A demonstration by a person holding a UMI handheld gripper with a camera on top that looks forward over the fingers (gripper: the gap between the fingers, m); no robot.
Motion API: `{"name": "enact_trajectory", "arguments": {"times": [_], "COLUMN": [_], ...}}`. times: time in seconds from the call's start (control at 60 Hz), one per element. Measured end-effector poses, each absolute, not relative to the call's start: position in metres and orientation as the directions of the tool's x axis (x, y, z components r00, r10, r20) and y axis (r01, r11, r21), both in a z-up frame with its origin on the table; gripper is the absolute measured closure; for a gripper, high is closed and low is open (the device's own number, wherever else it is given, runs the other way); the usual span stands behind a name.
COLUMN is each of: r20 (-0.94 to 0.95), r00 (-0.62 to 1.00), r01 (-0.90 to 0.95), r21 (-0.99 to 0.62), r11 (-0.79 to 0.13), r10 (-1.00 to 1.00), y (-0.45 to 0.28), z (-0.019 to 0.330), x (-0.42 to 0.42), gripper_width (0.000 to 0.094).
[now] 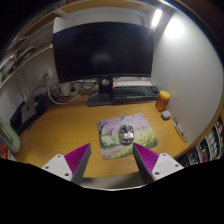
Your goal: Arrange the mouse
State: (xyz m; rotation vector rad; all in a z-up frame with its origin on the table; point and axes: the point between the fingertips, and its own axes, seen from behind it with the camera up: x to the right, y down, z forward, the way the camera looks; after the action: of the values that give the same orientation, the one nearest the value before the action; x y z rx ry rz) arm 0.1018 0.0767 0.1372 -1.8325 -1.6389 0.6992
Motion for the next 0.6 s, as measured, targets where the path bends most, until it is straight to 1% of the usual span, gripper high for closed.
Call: {"name": "enact_trajectory", "arguments": {"times": [0.1, 0.233, 0.367, 0.417, 0.517, 0.6], "r20": [-0.009, -0.033, -0.030, -0.038, -0.016, -0.039], "r00": [0.080, 0.038, 0.019, 0.022, 0.026, 0.012], "r01": [0.692, 0.699, 0.690, 0.684, 0.686, 0.692], "r21": [-0.719, -0.714, -0.723, -0.729, -0.727, -0.721], "r11": [-0.062, -0.051, -0.035, -0.043, -0.030, -0.036], "r10": [0.997, 0.999, 0.999, 0.999, 1.000, 0.999], "y": [0.048, 0.018, 0.009, 0.005, 0.010, 0.000], "z": [0.158, 0.170, 0.175, 0.178, 0.177, 0.175], "x": [0.136, 0.167, 0.179, 0.184, 0.188, 0.193], "gripper_width": [0.0083, 0.0085, 0.0082, 0.0084, 0.0077, 0.0076]}}
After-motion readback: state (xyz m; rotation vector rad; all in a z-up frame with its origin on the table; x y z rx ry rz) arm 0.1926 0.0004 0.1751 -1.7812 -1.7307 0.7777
